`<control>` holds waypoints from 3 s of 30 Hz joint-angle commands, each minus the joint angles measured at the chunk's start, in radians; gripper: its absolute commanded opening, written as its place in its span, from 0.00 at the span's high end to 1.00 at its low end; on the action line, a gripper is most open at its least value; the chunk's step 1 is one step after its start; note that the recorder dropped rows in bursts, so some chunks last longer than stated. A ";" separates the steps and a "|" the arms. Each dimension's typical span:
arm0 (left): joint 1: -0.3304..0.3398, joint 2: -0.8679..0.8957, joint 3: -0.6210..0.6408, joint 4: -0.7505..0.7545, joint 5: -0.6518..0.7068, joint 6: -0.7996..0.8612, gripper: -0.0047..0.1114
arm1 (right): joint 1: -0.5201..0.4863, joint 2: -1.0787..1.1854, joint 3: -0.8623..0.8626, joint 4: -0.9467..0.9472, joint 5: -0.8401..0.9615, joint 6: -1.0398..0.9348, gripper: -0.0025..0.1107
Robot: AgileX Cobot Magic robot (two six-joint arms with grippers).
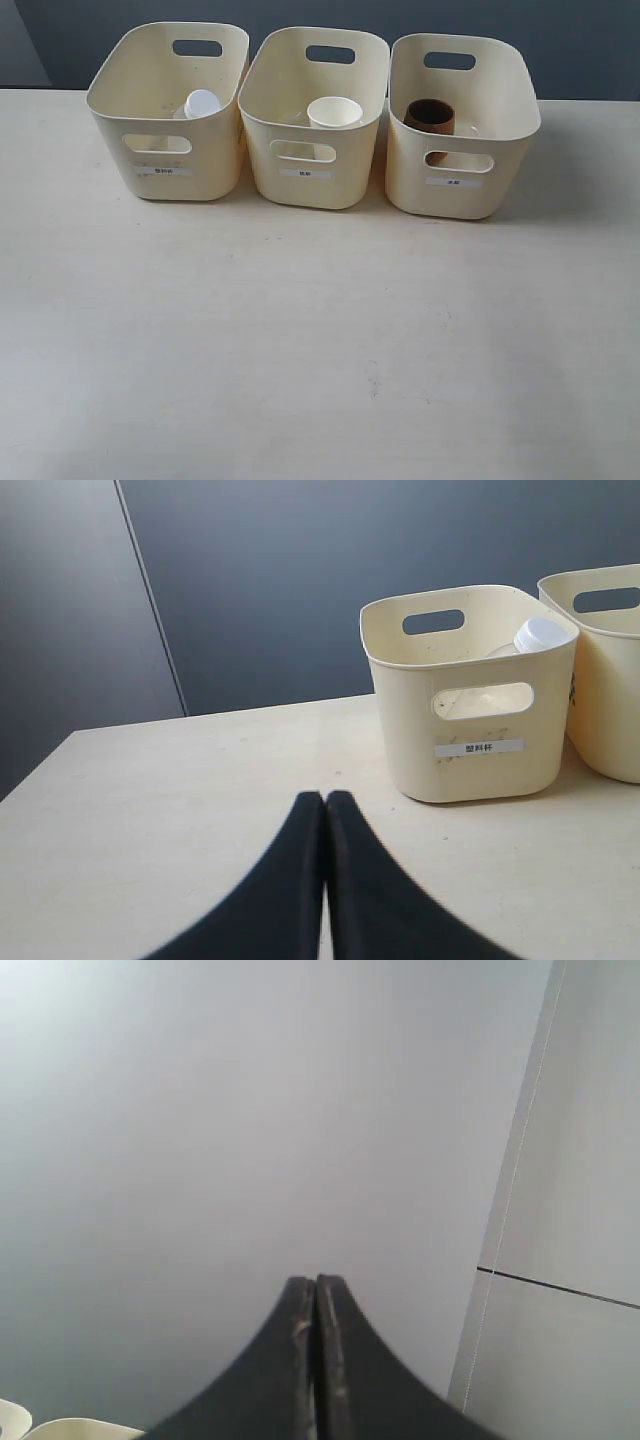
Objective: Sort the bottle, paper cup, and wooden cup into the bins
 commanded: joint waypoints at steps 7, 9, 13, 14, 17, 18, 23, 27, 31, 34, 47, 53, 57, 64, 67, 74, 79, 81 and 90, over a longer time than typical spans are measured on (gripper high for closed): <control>0.000 -0.005 0.002 0.000 -0.005 -0.001 0.96 | -0.021 -0.172 0.110 0.149 -0.026 -0.005 0.98; 0.000 -0.005 0.002 0.000 -0.005 -0.001 0.96 | -0.021 -0.191 0.110 0.151 -0.025 -0.005 0.98; 0.000 -0.005 0.002 0.000 -0.005 -0.001 0.96 | -0.021 -0.211 0.110 0.151 -0.026 -0.005 0.98; 0.000 -0.005 0.002 0.000 -0.005 -0.001 0.96 | -0.021 -0.211 0.110 0.151 -0.026 -0.005 0.98; 0.000 -0.005 0.002 0.000 -0.005 -0.001 0.96 | -0.021 -0.211 0.110 0.163 -0.026 -0.005 0.98; 0.000 -0.005 0.002 0.000 -0.005 -0.001 0.96 | -0.021 -0.211 0.110 0.163 -0.026 -0.005 0.98; 0.000 -0.005 0.002 0.000 -0.005 -0.001 0.96 | -0.021 -0.211 0.110 0.166 -0.026 -0.005 0.98; 0.000 -0.005 0.002 0.000 -0.005 -0.001 0.96 | -0.021 -0.211 0.110 0.166 -0.026 -0.005 0.98; 0.000 -0.005 0.002 0.000 -0.005 -0.001 0.96 | -0.021 -0.211 0.110 0.166 -0.026 -0.005 0.98; 0.000 -0.005 0.002 0.000 -0.005 -0.001 0.96 | -0.021 -0.211 0.110 0.166 -0.026 -0.005 0.98; 0.000 -0.005 0.002 0.000 -0.005 -0.001 0.96 | -0.019 -0.214 0.110 0.166 -0.026 -0.005 0.98; 0.000 -0.005 0.002 0.000 -0.005 -0.001 0.96 | -0.019 -0.220 0.110 0.169 -0.017 -0.003 0.98; 0.000 -0.005 0.002 0.000 -0.005 -0.001 0.96 | -0.019 -0.220 0.118 0.226 0.081 0.017 0.98; 0.000 -0.005 0.002 0.000 -0.005 -0.001 0.96 | -0.019 -0.220 0.348 0.254 -0.214 0.015 0.98; 0.000 -0.005 0.002 0.000 -0.005 -0.001 0.96 | -0.019 -0.220 0.457 0.302 -0.363 0.017 0.98; 0.000 -0.005 0.002 0.000 -0.005 -0.001 0.96 | -0.019 -0.220 0.566 0.307 -0.479 0.024 0.98; 0.000 -0.005 0.002 0.000 -0.005 -0.001 0.96 | -0.019 -0.220 0.566 0.276 -0.470 0.017 0.98; 0.000 -0.005 0.002 0.000 -0.005 -0.001 0.96 | -0.019 -0.220 0.566 0.276 -0.463 0.008 0.98; 0.000 -0.005 0.002 0.000 -0.005 -0.001 0.96 | -0.075 -0.220 0.566 0.276 -0.311 -0.009 0.98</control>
